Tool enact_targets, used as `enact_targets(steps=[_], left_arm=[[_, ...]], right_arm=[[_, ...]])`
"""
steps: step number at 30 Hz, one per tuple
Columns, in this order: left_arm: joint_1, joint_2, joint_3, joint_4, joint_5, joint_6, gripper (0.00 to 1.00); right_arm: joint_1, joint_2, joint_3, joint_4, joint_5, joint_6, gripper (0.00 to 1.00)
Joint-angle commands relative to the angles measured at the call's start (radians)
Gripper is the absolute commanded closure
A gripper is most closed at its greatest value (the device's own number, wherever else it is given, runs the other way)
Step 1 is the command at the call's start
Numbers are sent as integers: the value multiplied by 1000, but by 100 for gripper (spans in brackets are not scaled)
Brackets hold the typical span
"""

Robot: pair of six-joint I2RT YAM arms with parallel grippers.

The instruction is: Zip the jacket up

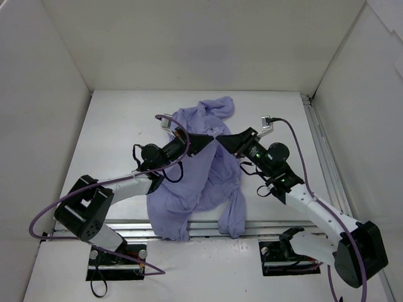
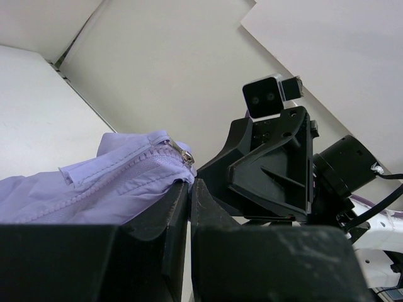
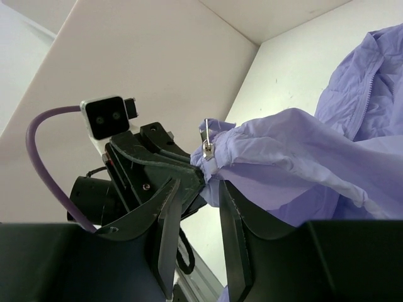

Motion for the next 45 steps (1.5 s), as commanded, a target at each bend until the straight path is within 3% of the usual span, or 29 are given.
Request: enact_targets(steps=[1,45], left_arm=[[8,-42,46,412,10,-9,100],[8,-44,49,412,26,-12,100]], right_arm=[[-8,15,23,118,1,12,73],[-16,84,25,193,-9,20,88]])
